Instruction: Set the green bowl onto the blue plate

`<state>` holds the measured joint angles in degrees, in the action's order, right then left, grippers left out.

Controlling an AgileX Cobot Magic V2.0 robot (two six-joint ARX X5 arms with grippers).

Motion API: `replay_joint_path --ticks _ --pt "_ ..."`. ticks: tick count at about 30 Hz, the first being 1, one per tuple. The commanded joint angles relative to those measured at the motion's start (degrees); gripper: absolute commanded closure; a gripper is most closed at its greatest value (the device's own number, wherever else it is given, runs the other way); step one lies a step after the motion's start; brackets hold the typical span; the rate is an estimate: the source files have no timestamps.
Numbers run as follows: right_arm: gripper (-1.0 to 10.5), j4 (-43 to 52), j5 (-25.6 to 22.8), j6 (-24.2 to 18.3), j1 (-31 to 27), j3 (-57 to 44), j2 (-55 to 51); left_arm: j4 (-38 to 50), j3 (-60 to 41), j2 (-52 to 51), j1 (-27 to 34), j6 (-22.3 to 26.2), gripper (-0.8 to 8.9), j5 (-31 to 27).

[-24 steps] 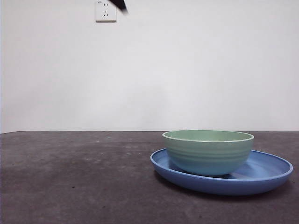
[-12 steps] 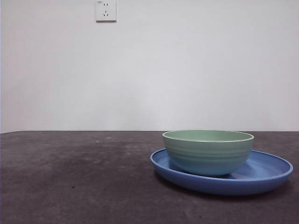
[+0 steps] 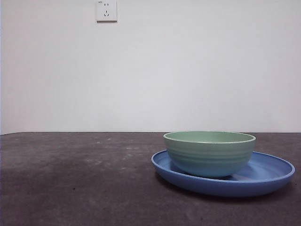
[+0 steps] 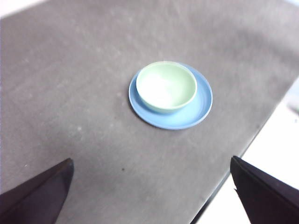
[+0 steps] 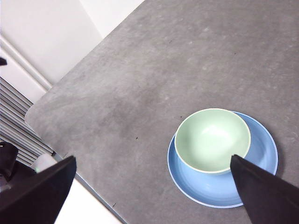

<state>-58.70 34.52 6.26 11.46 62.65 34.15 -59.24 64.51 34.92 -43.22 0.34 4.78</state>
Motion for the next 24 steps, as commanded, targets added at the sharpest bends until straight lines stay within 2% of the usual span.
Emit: replay_joint_path --ticks 1,11,20,24 --pt "3.6 0.3 0.0 0.4 0.2 1.1 0.2 2.4 -3.1 -3.8 -0.2 -2.3 1.76 0.2" --pt "3.6 0.3 -0.4 1.1 0.2 1.1 0.2 2.4 -6.2 -7.6 -0.2 -2.6 1.75 0.2" --pt "3.6 -2.2 -10.9 3.7 0.0 1.1 2.4 2.4 -6.2 -7.6 -0.2 -2.6 1.76 0.2" --pt "3.6 -3.1 -11.6 2.1 0.0 1.1 7.4 2.4 -6.2 -7.6 -0.2 -2.6 1.75 0.2"
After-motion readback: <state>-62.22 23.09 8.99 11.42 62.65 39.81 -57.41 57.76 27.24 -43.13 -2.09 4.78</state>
